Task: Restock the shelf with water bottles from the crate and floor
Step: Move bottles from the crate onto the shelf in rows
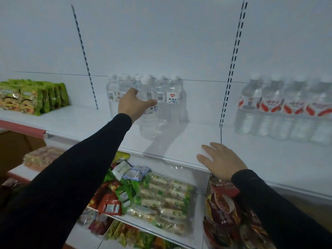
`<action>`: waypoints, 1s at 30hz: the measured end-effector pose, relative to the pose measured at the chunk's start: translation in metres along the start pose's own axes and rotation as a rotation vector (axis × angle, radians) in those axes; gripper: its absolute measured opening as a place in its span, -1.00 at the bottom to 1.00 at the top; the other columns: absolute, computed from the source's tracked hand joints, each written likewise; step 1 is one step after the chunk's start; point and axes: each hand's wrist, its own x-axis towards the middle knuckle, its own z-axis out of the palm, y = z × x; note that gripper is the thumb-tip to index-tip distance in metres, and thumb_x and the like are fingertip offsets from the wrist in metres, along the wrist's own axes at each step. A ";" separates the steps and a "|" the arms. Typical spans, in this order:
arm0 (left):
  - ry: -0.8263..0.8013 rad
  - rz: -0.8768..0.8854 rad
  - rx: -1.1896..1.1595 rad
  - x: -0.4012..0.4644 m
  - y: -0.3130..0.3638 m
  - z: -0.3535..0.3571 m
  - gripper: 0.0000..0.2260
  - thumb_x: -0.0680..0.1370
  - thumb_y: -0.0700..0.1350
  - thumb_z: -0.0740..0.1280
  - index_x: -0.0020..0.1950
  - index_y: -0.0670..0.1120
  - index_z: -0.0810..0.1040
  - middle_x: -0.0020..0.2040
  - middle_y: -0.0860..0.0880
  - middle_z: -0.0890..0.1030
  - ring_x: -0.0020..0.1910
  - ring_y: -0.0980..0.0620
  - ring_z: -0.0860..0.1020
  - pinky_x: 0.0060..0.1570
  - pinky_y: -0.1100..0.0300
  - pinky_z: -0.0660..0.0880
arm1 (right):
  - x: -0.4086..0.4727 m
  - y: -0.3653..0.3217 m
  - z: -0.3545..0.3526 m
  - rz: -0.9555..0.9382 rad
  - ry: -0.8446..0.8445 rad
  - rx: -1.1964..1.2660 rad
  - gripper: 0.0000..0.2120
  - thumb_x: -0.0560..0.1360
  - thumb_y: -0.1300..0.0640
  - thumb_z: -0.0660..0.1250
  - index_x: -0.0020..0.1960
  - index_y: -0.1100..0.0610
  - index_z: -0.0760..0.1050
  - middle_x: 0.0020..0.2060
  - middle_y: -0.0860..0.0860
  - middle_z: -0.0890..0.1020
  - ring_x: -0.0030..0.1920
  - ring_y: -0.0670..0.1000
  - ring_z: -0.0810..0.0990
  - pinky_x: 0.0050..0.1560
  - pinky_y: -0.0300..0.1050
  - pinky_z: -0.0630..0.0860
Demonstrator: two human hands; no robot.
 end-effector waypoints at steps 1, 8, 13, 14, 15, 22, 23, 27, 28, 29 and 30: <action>0.020 -0.002 0.016 0.003 -0.002 0.007 -0.25 0.35 0.18 0.52 0.40 -0.13 0.35 0.20 -0.07 0.54 0.12 -0.06 0.53 0.03 0.11 0.45 | 0.000 0.000 0.000 0.000 0.000 0.004 -0.36 0.60 -0.33 -0.03 0.59 -0.05 0.12 0.59 0.03 0.10 0.57 0.03 0.05 0.54 -0.06 -0.02; 0.070 0.032 0.071 0.009 -0.017 0.037 -0.29 0.50 0.13 0.40 0.50 -0.17 0.20 0.24 -0.15 0.53 0.24 -0.14 0.49 0.01 0.18 0.34 | -0.001 0.001 -0.002 0.013 0.005 0.031 -0.37 0.59 -0.33 -0.01 0.59 -0.08 0.13 0.59 -0.01 0.10 0.57 0.01 0.05 0.53 -0.08 -0.03; 0.005 0.006 0.074 -0.012 -0.042 0.046 -0.48 0.52 0.06 0.40 0.37 -0.16 0.35 0.22 -0.15 0.55 0.18 -0.14 0.53 -0.05 0.18 0.37 | -0.003 -0.001 -0.002 0.024 0.004 0.043 -0.36 0.59 -0.35 -0.02 0.58 -0.09 0.13 0.59 -0.03 0.10 0.57 -0.01 0.04 0.54 -0.07 -0.03; -0.024 -0.012 0.079 -0.017 -0.048 0.047 -0.46 0.53 0.03 0.40 0.41 -0.16 0.32 0.26 -0.16 0.54 0.21 -0.15 0.51 0.00 0.18 0.37 | -0.003 -0.001 -0.002 0.024 0.006 0.042 -0.36 0.59 -0.34 -0.02 0.58 -0.09 0.13 0.59 -0.03 0.10 0.57 0.00 0.04 0.54 -0.07 -0.02; -0.051 -0.031 0.095 -0.022 -0.055 0.048 -0.42 0.53 0.00 0.40 0.45 -0.17 0.27 0.30 -0.17 0.51 0.25 -0.16 0.49 0.06 0.15 0.38 | -0.003 -0.001 -0.002 0.022 0.006 0.040 -0.36 0.59 -0.34 -0.02 0.58 -0.09 0.13 0.59 -0.03 0.10 0.57 0.00 0.05 0.54 -0.07 -0.02; -0.074 -0.079 0.193 -0.018 -0.070 0.059 -0.39 0.54 0.02 0.39 0.46 -0.22 0.25 0.29 -0.24 0.48 0.26 -0.21 0.46 0.14 0.07 0.40 | -0.001 -0.002 -0.001 0.016 0.029 0.027 -0.38 0.59 -0.32 -0.01 0.58 -0.09 0.14 0.58 -0.01 0.13 0.56 0.00 0.06 0.54 -0.08 0.01; -0.076 -0.087 0.197 -0.013 -0.069 0.063 -0.39 0.54 0.03 0.38 0.46 -0.23 0.25 0.29 -0.24 0.48 0.25 -0.21 0.46 0.11 0.07 0.41 | -0.001 -0.001 -0.001 0.016 0.029 0.030 -0.38 0.59 -0.32 -0.01 0.58 -0.09 0.14 0.58 -0.01 0.12 0.56 0.00 0.06 0.54 -0.08 0.00; -0.048 -0.120 0.185 0.001 -0.066 0.082 -0.36 0.56 0.01 0.37 0.50 -0.23 0.18 0.28 -0.26 0.48 0.24 -0.23 0.47 0.07 0.07 0.42 | -0.001 -0.001 -0.001 0.017 0.024 0.045 -0.38 0.59 -0.33 -0.02 0.58 -0.11 0.13 0.59 -0.03 0.11 0.57 -0.02 0.05 0.54 -0.09 -0.02; -0.035 -0.122 0.174 0.004 -0.066 0.088 -0.37 0.56 0.00 0.37 0.49 -0.22 0.18 0.26 -0.27 0.48 0.22 -0.24 0.48 0.05 0.07 0.42 | -0.001 0.000 0.000 0.016 0.025 0.046 -0.38 0.59 -0.34 -0.02 0.58 -0.11 0.13 0.59 -0.04 0.10 0.57 -0.02 0.04 0.54 -0.09 -0.02; -0.021 -0.123 0.163 0.007 -0.066 0.093 -0.38 0.56 -0.02 0.37 0.48 -0.22 0.18 0.24 -0.27 0.49 0.20 -0.24 0.49 0.02 0.07 0.41 | -0.001 0.000 0.000 0.016 0.028 0.049 -0.38 0.59 -0.34 -0.02 0.58 -0.11 0.13 0.59 -0.05 0.10 0.57 -0.03 0.04 0.54 -0.10 -0.02; -0.007 -0.121 0.152 0.010 -0.066 0.097 -0.39 0.56 -0.04 0.38 0.47 -0.22 0.17 0.21 -0.28 0.49 0.18 -0.25 0.49 0.00 0.06 0.41 | -0.001 0.000 0.000 0.018 0.030 0.052 -0.38 0.59 -0.34 -0.02 0.58 -0.12 0.13 0.59 -0.05 0.10 0.57 -0.03 0.05 0.53 -0.10 -0.02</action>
